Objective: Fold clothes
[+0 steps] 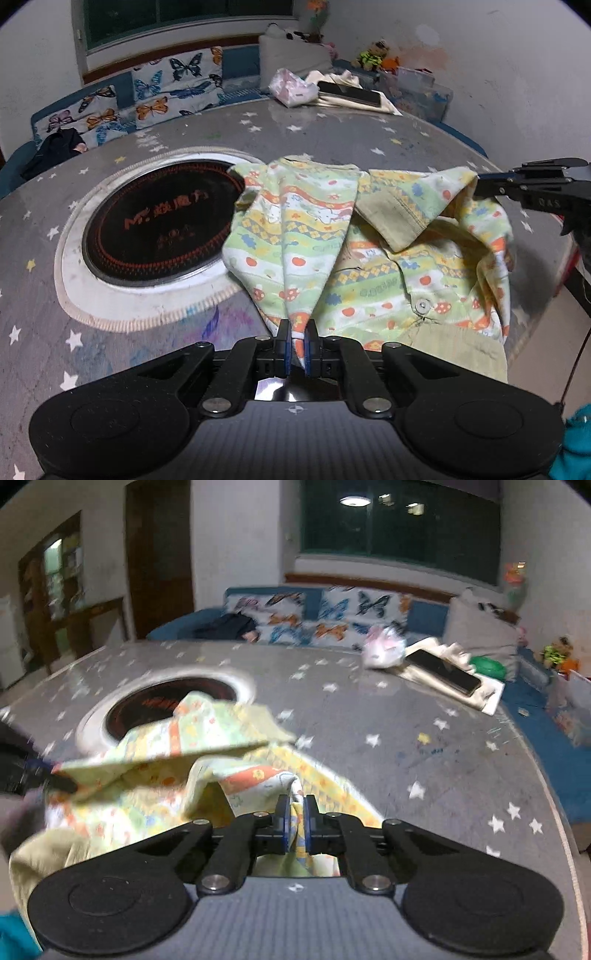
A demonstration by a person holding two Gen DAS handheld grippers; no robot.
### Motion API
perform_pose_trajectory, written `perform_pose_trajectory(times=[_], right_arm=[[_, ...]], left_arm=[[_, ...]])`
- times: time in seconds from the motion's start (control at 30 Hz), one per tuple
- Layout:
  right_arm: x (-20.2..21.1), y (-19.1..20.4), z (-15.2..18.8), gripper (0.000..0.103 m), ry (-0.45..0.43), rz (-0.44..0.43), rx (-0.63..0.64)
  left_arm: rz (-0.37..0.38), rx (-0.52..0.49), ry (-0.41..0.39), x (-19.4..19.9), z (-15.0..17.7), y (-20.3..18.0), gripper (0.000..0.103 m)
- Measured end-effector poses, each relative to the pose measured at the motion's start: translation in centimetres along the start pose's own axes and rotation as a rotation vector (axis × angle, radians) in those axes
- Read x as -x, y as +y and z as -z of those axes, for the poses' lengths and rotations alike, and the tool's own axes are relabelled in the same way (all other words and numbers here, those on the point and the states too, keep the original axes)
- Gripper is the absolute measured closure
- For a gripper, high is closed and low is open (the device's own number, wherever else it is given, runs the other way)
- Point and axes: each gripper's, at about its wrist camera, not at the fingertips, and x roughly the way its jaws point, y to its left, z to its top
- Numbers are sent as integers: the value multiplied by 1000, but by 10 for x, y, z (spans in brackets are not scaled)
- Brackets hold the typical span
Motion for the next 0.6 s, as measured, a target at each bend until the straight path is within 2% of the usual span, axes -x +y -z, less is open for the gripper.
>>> perform_pose_trajectory(times=[0.07,0.13,0.17,0.27,0.43,0.6], right_arm=[[5,-2,3,88,14,-25,-8],[10,-5,5,70,21,-42,-16],[12,-7,4,67,10,-33,-21],[18,-18,-1,67,-20,2,-57],[14,-43,-6,61,-32,52,-144],[1,-59,-3,53,-12,56,-202]], left_arm=[[23,-15,8,2,2,2,92],[33,-31,-1,8,1,4,89],[34,-33,-7,10,0,6,87],[25,-32,-29,17,-8,11,78],[-35,-8,-63,19,-28,21,54],[-71,32,-66,3,-52,35,52]])
